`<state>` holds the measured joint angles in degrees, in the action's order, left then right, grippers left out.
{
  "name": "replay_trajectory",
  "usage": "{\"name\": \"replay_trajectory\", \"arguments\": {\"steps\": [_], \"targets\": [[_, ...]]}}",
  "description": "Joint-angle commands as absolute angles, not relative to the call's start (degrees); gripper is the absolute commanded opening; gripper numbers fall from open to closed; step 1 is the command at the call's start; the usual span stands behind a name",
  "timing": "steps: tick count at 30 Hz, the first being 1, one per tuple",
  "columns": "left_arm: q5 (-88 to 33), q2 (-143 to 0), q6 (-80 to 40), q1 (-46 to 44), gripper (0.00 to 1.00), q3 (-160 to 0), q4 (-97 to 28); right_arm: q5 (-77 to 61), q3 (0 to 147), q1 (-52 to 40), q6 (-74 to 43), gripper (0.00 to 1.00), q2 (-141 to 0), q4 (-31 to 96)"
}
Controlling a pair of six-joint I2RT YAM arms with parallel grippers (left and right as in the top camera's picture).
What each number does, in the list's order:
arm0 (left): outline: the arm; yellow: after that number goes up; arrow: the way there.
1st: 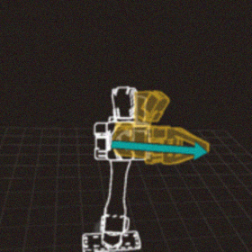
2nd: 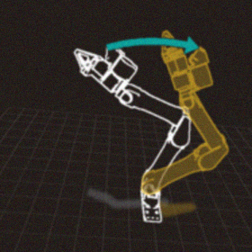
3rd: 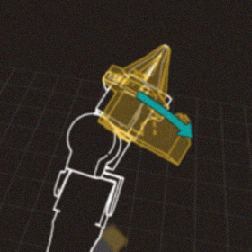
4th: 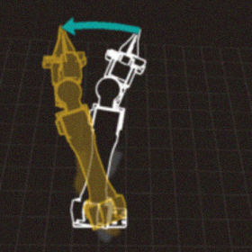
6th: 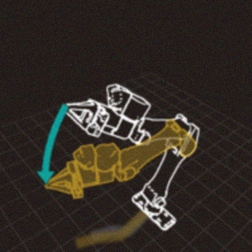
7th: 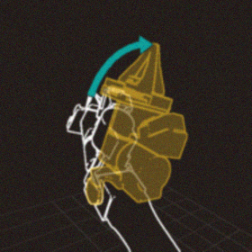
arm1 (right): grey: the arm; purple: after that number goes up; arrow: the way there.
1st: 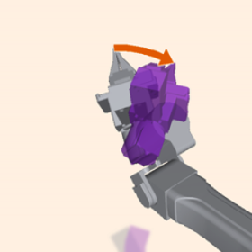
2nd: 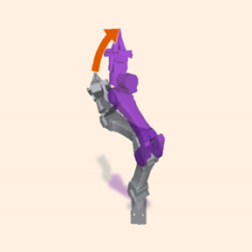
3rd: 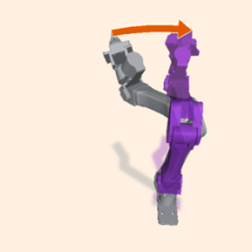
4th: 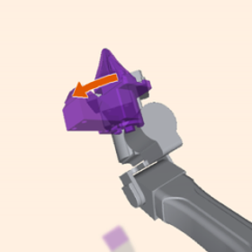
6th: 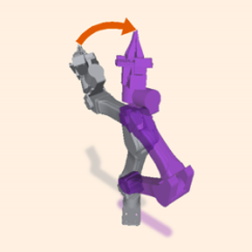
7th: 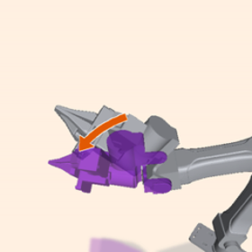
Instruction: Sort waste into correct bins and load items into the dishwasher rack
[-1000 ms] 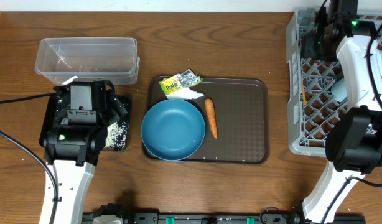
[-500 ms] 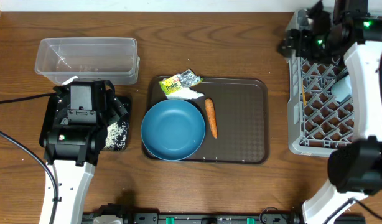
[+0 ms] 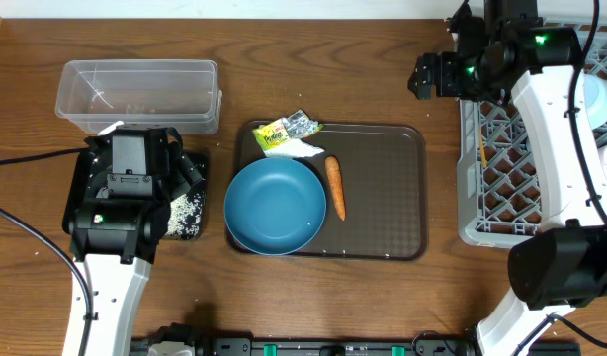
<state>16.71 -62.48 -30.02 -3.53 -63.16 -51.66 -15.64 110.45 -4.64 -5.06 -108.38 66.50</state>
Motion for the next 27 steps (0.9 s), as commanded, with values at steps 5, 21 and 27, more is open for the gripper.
{"name": "replay_trajectory", "arguments": {"steps": [5,21,27], "targets": [[17.04,-62.48,-32.23,-3.29,1.00,-64.03,-49.58,-14.79,110.52,-5.28,-5.72,0.99,-108.66,66.65],[-13.08,-64.49,-36.99,-3.33,1.00,-63.99,-47.94,-14.79,110.50,-5.32,-5.72,0.99,-108.66,66.65],[-12.82,-68.47,-36.95,-3.33,1.00,-63.99,-49.21,-14.79,110.50,-5.32,-5.72,0.99,-108.66,66.65]]}}
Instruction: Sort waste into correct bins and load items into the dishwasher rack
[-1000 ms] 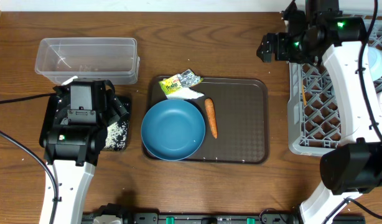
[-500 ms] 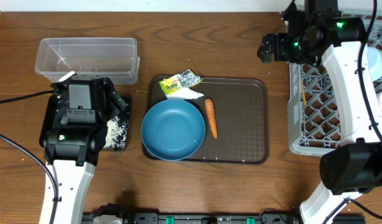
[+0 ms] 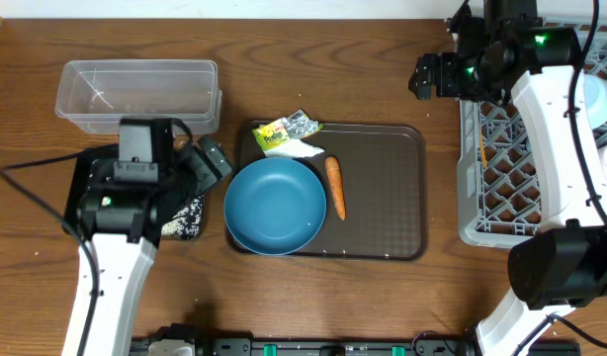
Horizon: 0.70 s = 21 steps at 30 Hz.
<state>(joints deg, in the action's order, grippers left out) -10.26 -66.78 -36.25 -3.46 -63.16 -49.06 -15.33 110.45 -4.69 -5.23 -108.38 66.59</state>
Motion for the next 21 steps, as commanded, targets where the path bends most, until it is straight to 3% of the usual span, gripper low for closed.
{"name": "replay_trajectory", "arguments": {"steps": [1,6,18,21], "targets": [[-12.36,-69.34,-36.93,-3.33,1.00,-63.99,-49.23,-14.79,110.52,-5.32,-5.72,0.99,-108.66,66.65],[-6.79,-71.07,-37.45,-0.27,1.00,-63.99,-50.48,-14.79,110.50,-5.32,-5.72,0.99,-108.66,66.65],[-6.85,-70.08,-41.25,28.36,1.00,-63.99,-59.46,-14.79,110.50,-5.32,-5.76,0.99,-108.66,66.65],[-6.81,-70.08,-41.21,32.64,1.00,-63.99,-61.43,-19.33,110.52,-5.32,-10.85,0.99,-108.66,65.06]]}}
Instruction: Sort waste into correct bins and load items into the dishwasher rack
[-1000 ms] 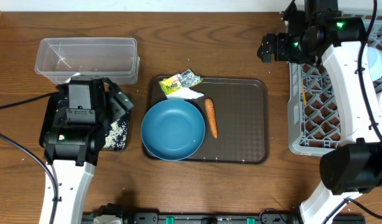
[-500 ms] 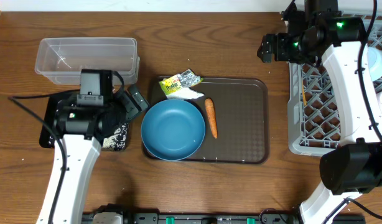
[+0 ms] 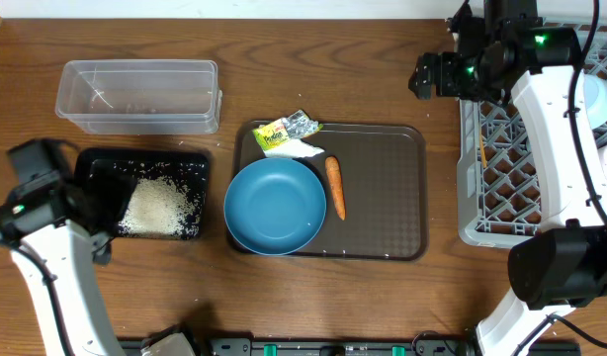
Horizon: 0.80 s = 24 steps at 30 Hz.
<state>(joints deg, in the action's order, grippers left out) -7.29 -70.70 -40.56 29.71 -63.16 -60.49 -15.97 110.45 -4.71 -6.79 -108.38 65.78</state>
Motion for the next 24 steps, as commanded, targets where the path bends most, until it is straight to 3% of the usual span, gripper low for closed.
{"name": "replay_trajectory", "arguments": {"steps": [1,4,7,21,24], "targets": [[-6.81,-70.08,-41.23,33.78,1.00,-63.99,-61.47,-22.37,110.52,-5.32,-12.29,0.99,-108.66,64.88],[-6.81,-70.08,-41.23,35.66,1.00,-63.99,-61.43,-35.31,110.48,-6.42,-8.56,0.99,-108.86,64.10],[-6.81,-70.08,-41.23,35.99,1.00,-63.99,-61.45,-38.28,110.45,-10.52,-0.34,0.99,-108.86,65.32],[-6.81,-70.08,-41.23,35.99,1.00,-63.99,-61.43,-4.84,100.27,-48.16,1.41,0.99,-108.88,58.89],[-6.81,-70.08,-41.23,35.99,1.00,-63.99,-61.45,-1.83,96.01,-53.65,-0.64,0.94,-108.88,54.15]]}}
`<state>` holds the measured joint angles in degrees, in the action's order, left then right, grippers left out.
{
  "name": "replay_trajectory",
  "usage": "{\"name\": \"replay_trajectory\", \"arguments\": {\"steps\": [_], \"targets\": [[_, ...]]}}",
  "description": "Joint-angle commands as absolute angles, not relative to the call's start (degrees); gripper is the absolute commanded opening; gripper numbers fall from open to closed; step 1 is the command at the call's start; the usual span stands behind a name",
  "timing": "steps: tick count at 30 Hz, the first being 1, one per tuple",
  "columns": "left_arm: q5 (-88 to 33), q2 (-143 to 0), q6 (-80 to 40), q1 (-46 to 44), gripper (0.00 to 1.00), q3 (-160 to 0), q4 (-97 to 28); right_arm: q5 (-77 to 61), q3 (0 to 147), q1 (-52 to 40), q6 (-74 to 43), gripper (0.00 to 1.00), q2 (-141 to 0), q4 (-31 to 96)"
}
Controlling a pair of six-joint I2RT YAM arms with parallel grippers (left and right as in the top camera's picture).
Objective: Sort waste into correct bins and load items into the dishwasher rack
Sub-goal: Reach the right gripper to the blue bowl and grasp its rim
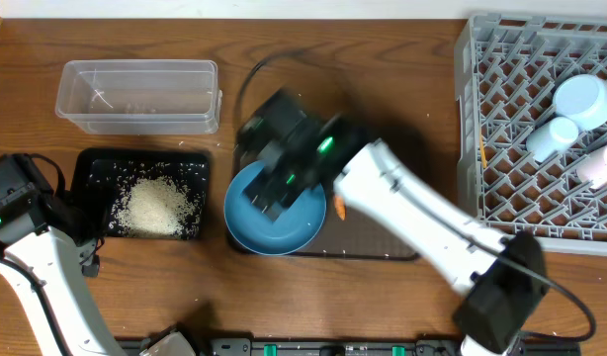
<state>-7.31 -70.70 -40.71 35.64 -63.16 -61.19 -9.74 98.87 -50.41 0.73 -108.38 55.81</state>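
A blue plate (284, 222) lies on the left of the brown tray (383, 252). My right arm reaches across the tray, and its blurred right gripper (269, 190) hovers over the plate's back half; its jaws cannot be made out. An orange carrot (338, 209) peeks out beside the plate. The arm hides the yellow wrapper. At the far left, my left gripper (61, 216) is beside the black tray (96, 163) that holds rice (150, 206); its jaws are hidden. The grey dishwasher rack (501, 119) stands at the right.
An empty clear plastic bin (137, 94) sits behind the black tray. The rack holds two pale blue cups (583, 99) and a pinkish item (602, 163). A thin yellow stick (481, 148) lies along the rack's left side.
My right arm was over the rack's back left corner and is now stretched over the blue plate, covering the wrapper. The left arm has shifted slightly toward the table's front left.
My left gripper was over the black tray, then still there but turned toward the plate. After that it stood off to the left, leaving a pile of rice in the tray. The right arm stayed at the rack throughout, and is now over the plate.
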Motion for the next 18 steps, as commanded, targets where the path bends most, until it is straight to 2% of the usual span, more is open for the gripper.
{"name": "replay_trajectory", "arguments": {"steps": [1,3,14,18], "targets": [[-6.81,-70.08,-41.23,35.99,1.00,-63.99,-61.45,-2.00,94.80,-55.02,-0.84,0.91,-108.90,52.69],[-6.81,-70.08,-41.23,35.99,1.00,-63.99,-61.45,-1.98,92.84,-56.95,-2.00,0.83,-108.90,50.46],[-6.81,-70.08,-41.23,35.99,1.00,-63.99,-61.45,-1.96,87.88,-62.85,-3.20,0.82,-113.43,42.81],[-6.83,-70.08,-41.23,35.99,1.00,-63.99,-61.45,-1.93,87.90,-62.92,-4.25,0.77,-117.08,41.85]]}}
